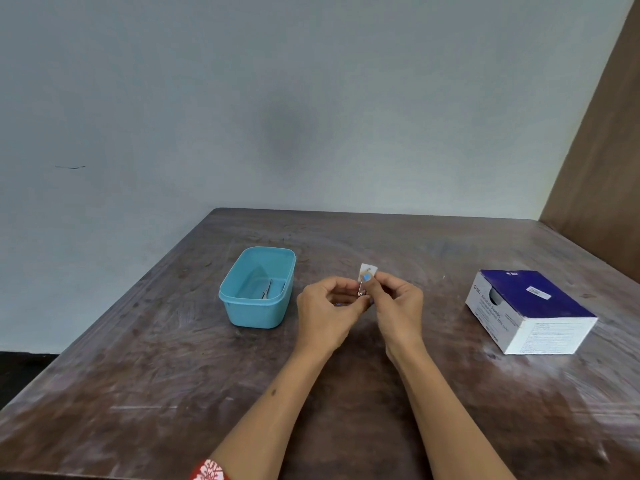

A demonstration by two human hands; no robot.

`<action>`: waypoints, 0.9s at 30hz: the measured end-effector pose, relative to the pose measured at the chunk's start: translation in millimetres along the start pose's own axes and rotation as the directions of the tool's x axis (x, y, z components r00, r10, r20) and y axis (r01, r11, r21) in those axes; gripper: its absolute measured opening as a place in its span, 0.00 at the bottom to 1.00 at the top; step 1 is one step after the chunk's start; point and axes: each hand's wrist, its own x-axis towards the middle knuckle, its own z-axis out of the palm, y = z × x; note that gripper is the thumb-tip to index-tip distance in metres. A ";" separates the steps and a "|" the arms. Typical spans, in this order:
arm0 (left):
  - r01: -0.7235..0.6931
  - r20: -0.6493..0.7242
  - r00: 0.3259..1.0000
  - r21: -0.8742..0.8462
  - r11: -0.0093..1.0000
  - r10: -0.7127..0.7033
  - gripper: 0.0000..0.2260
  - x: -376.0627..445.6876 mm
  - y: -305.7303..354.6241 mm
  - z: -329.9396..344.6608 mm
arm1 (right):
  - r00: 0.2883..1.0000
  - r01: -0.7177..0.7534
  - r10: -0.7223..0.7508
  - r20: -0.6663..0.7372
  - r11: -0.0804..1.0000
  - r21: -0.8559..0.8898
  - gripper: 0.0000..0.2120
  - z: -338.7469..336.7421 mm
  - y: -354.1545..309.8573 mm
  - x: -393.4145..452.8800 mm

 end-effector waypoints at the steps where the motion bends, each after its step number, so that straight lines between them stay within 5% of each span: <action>1: 0.007 0.004 1.000 0.001 1.000 -0.007 0.09 0.5 -0.3 -0.5 | 1.000 0.007 -0.007 0.008 1.000 -0.022 0.07 -0.2 0.3 -0.1; 6: 0.029 0.002 1.000 -0.052 0.998 -0.029 0.13 4.6 -2.3 -3.8 | 0.996 0.047 -0.041 0.074 0.994 -0.094 0.05 1.9 0.1 -2.9; 10: 0.082 0.024 0.997 -0.117 0.990 -0.080 0.22 7.9 -5.4 -2.9 | 0.999 -0.040 0.041 -0.020 0.998 0.045 0.07 0.0 -3.3 -1.0; 15: 0.133 0.002 0.990 -0.275 0.952 -0.138 0.08 8.1 -2.7 -3.7 | 0.992 -0.119 0.122 -0.037 0.990 0.071 0.10 0.4 -8.3 -3.4; 20: 0.124 -0.113 0.981 -0.269 0.955 -0.159 0.07 9.6 -0.8 -4.0 | 0.990 -0.112 0.114 -0.086 0.993 0.031 0.11 -1.3 -8.5 -4.1; 27: 0.235 -0.041 0.954 -0.509 0.828 -0.296 0.06 4.6 9.3 -5.4 | 0.993 -0.111 0.108 -0.037 0.991 -0.075 0.09 -1.1 -7.4 -6.2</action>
